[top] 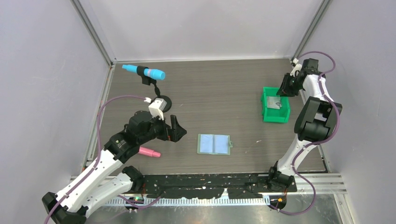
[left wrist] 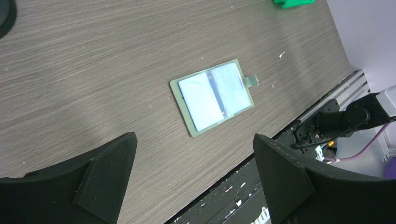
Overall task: Take the credit cards out of the card holder
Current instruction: Place the credit card in the storage box, then reset both arms
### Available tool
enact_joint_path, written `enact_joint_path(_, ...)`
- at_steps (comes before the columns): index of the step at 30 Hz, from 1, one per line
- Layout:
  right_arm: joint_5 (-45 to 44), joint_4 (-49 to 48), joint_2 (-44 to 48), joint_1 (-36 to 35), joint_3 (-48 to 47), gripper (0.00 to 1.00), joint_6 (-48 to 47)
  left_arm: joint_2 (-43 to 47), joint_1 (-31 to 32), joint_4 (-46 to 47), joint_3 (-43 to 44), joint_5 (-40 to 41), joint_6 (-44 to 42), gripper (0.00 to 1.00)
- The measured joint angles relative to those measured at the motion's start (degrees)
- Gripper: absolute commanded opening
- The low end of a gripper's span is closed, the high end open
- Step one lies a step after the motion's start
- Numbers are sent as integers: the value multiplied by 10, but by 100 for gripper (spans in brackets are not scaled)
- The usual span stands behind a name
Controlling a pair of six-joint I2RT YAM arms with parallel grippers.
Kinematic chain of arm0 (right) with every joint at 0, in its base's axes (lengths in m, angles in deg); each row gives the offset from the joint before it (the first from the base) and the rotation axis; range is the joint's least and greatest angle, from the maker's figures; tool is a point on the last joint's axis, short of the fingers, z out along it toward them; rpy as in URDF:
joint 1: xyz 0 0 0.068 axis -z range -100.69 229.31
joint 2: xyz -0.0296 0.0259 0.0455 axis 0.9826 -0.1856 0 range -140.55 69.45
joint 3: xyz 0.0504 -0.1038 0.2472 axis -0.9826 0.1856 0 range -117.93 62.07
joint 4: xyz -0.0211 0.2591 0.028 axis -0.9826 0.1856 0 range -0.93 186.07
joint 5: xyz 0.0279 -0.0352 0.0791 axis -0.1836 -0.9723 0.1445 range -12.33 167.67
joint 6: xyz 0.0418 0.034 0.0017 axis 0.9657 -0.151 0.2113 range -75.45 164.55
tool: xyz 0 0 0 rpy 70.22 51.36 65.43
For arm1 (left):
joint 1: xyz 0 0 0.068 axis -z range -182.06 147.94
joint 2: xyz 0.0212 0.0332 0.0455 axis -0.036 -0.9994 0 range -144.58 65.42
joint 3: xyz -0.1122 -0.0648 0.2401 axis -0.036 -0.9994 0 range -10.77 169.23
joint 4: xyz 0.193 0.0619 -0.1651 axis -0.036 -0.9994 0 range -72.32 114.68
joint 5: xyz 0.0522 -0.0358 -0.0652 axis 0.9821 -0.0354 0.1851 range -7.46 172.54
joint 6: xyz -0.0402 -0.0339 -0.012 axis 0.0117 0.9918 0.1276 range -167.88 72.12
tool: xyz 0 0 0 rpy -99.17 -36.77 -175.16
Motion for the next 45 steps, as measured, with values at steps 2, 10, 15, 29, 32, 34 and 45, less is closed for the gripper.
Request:
enact_joint_path(2,-7,0,12,-7,1,35,10,0,0,-6,6,10,-3,100)
enact_joint_path(10,-31,-7,177,-110,62,46,68,-7,-2,-36,45,41,-16,100)
enact_joint_path(15,-55,-18,325,-217,140,81,104,5,-2,-39,51,51,-21,100)
enact_joint_path(29,-108,-40,685,-369,363,96,191,80,-2,-40,50,56,-25,100)
enact_joint_path(32,-108,-40,764,-369,414,95,215,99,-2,-39,42,56,-19,100)
enact_joint_path(34,-109,-41,812,-369,435,96,232,110,-2,-37,31,57,-13,100)
enact_joint_path(45,-118,-43,896,-369,455,96,289,134,-2,-34,-1,73,6,100)
